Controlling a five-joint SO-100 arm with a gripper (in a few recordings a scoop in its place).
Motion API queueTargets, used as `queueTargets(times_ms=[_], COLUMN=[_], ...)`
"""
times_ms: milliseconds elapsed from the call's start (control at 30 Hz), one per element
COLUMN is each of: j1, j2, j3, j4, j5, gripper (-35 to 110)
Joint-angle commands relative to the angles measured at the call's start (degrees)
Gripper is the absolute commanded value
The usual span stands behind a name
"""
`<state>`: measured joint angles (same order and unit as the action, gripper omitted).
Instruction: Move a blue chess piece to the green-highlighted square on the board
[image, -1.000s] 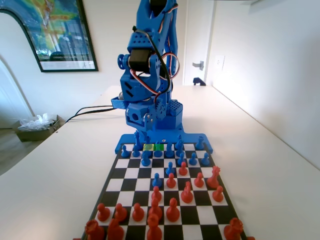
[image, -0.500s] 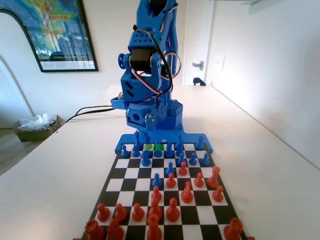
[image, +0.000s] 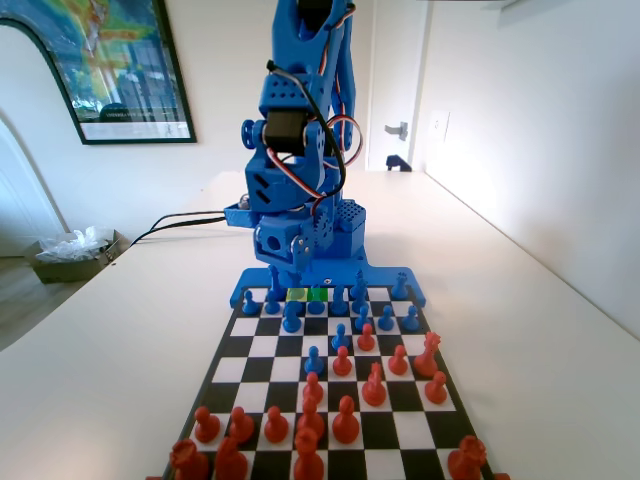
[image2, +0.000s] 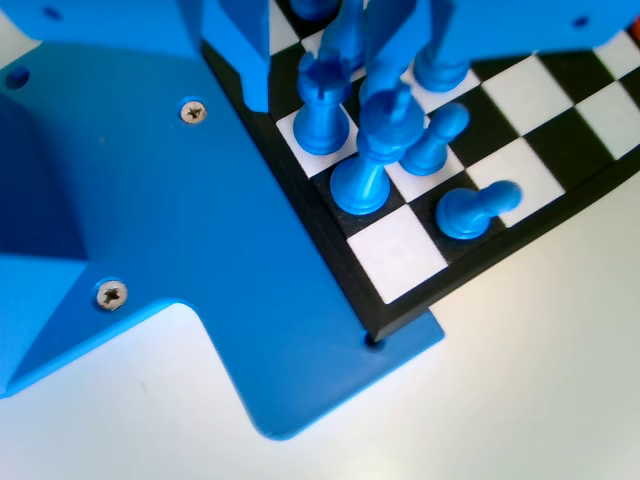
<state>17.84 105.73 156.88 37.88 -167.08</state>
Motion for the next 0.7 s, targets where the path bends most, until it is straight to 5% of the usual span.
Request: queueTargets(times_ms=[0, 667], j1=[0.4, -0.7], j2=[0.1, -0.5], j3=[0.3, -4.2], j4=[-0.3, 7.4], j5=[-21.7, -20.1], gripper=[12, 1])
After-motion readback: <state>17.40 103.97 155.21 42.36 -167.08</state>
